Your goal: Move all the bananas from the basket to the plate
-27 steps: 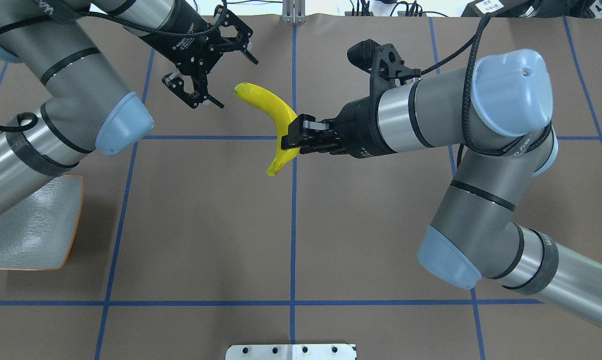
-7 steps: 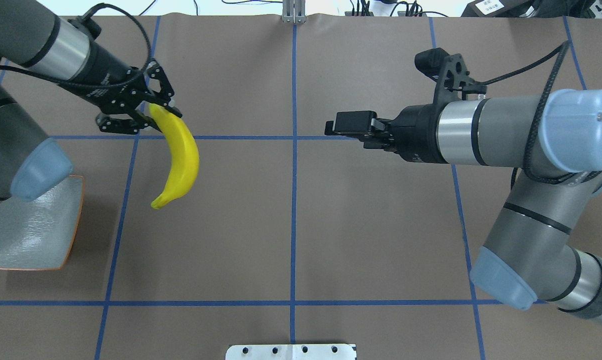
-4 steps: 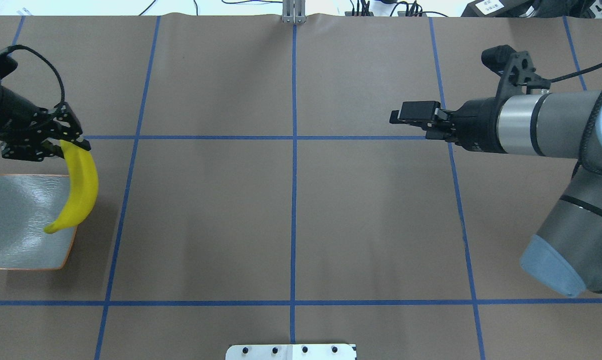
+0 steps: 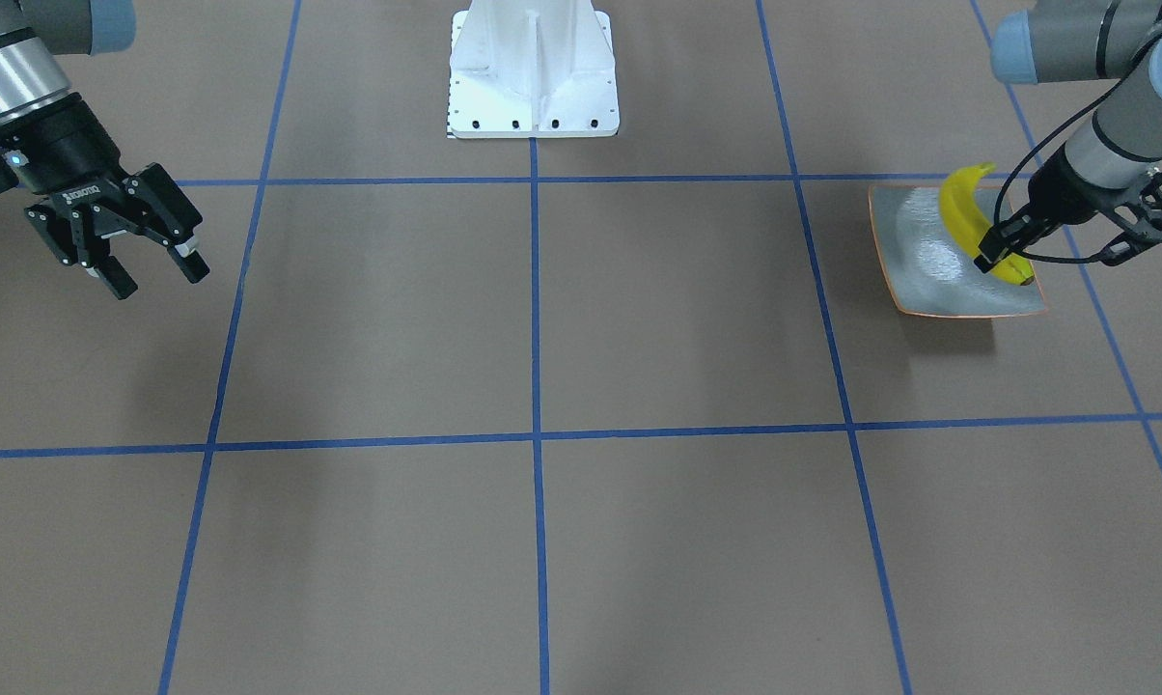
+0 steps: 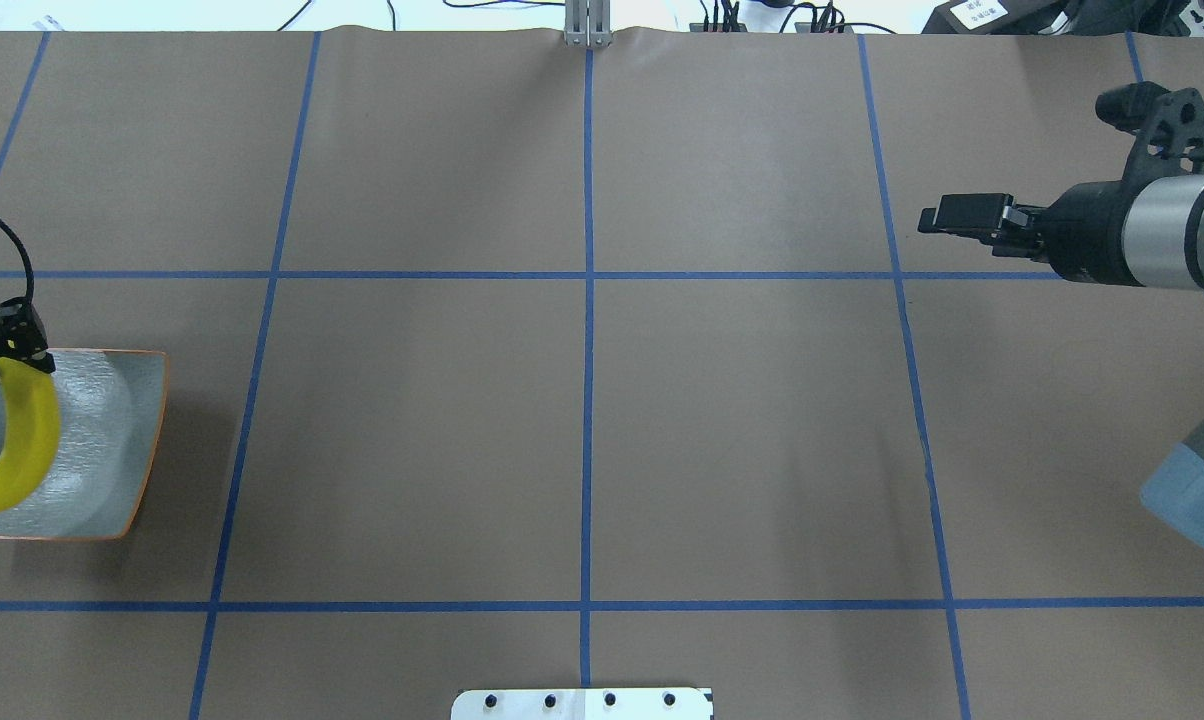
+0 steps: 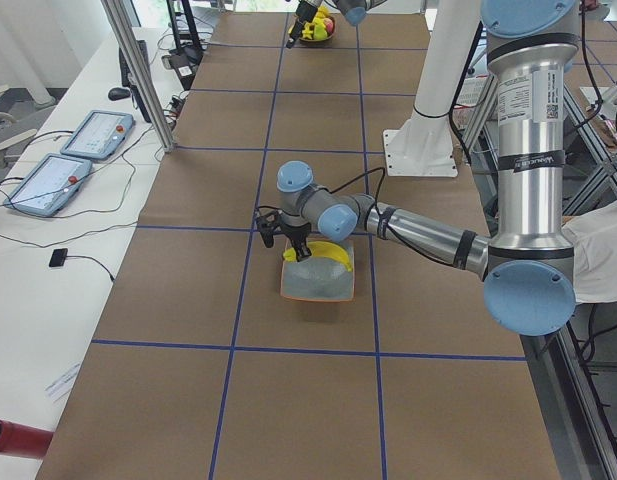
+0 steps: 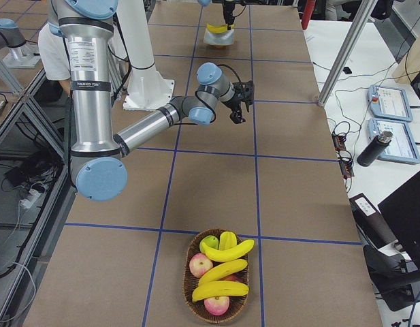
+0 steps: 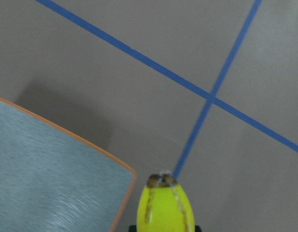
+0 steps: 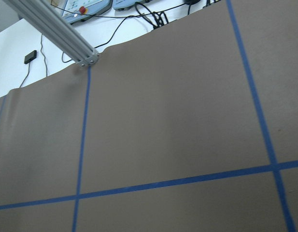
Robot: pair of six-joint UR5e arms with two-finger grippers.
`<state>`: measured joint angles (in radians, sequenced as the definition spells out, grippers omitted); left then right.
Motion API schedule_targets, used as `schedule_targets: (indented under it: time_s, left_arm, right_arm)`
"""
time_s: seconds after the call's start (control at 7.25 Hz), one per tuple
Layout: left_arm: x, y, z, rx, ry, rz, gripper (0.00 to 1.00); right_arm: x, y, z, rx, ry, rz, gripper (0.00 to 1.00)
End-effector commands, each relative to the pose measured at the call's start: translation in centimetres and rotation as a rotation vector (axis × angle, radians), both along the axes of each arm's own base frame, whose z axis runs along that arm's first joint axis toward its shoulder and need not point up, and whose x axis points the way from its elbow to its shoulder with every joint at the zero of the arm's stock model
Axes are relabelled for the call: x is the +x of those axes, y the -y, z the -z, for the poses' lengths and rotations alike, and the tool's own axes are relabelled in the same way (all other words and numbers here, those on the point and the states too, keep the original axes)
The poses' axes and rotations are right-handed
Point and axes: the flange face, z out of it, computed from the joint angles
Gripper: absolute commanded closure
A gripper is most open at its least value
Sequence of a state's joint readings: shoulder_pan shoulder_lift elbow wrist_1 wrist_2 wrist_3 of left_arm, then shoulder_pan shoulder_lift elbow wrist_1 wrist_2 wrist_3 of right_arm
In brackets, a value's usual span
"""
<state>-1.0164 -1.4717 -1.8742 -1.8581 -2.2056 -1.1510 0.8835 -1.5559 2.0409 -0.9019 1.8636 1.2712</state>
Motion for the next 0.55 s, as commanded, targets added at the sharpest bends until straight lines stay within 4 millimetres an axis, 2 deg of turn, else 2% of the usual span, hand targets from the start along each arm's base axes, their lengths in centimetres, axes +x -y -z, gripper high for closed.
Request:
schedule_targets:
  time_s: [0.0,0.14,0.28,0.41]
  left_arm:
    - [0.2,0.4,-2.8,-0.023,0.046,-0.003,1.00]
    - [0.2,0.4,-3.2,-0.032,0.055,-0.005,1.00]
    - [0.3,0.4,-3.7,-0.041,0.062,-0.006,1.00]
    - [0.3,0.4,-4.5,-0.052,0.070,-0.006,0.89]
  right_arm:
    - [3.2,0.2,-3.4,-0.018,-0.050,0.055,0.00]
    - [6.3,0.8,-4.5,-0.016,-0.056,0.075,0.00]
    - [7.5,1.3,-5.0,-0.022,-0.057,0.072,0.00]
    - [7.6,1.6,-5.5,-0.030,-0.062,0.068,0.00]
